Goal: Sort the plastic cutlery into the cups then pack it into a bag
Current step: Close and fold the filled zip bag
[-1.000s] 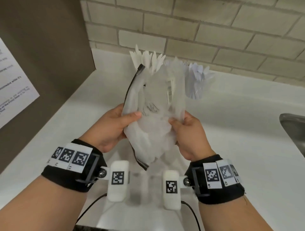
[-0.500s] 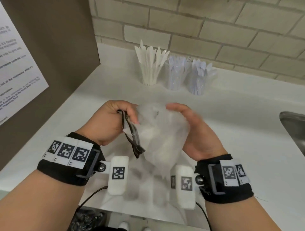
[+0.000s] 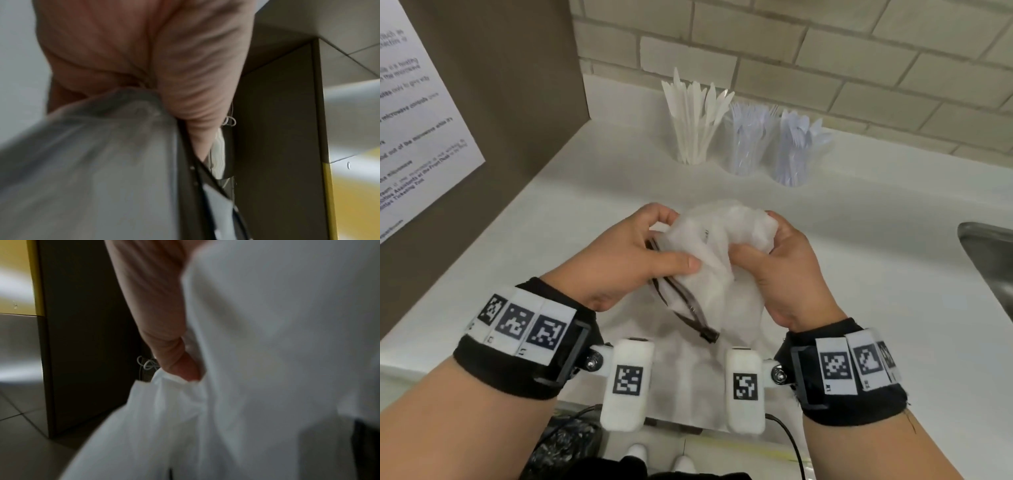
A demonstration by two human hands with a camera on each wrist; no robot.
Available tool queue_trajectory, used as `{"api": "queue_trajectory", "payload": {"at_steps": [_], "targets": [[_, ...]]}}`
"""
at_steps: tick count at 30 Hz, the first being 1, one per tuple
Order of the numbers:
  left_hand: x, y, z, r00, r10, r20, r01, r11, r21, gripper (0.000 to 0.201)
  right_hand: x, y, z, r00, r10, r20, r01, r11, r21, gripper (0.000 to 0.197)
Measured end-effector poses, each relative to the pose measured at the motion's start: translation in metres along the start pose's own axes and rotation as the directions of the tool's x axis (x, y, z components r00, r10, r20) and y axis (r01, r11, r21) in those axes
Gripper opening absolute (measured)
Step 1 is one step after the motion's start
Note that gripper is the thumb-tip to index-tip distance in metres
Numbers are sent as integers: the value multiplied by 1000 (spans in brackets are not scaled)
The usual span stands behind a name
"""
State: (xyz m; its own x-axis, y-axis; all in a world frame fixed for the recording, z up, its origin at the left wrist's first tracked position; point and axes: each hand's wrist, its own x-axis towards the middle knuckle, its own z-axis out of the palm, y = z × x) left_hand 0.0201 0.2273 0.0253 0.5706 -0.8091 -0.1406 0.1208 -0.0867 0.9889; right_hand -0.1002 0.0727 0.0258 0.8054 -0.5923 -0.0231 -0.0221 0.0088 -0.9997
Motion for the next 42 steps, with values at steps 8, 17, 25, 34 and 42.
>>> {"api": "queue_trajectory", "payload": {"at_steps": [8, 17, 25, 34, 42], "targets": [[-15, 4, -6, 947, 232, 224, -295, 902, 315, 40, 1, -13, -19, 996, 23, -90, -20, 999, 32, 41], [-1, 4, 0, 997, 66, 43, -77, 688, 722, 41, -8, -20, -8, 996, -39, 86, 61, 961, -271, 40], [-12, 23, 17, 940, -109, 323, 206, 937, -283, 83, -12, -10, 14, 862, -453, 229, 472, 550, -689, 33], [-4, 16, 6, 975, -215, -48, 174, 883, -435, 36, -38, -7, 28, 843, -336, 419, 517, 294, -804, 54], [-22, 15, 8, 990, -111, 86, 136, 911, -390, 48, -30, 5, 6, 781, -557, 282, 597, 533, -600, 23]]}}
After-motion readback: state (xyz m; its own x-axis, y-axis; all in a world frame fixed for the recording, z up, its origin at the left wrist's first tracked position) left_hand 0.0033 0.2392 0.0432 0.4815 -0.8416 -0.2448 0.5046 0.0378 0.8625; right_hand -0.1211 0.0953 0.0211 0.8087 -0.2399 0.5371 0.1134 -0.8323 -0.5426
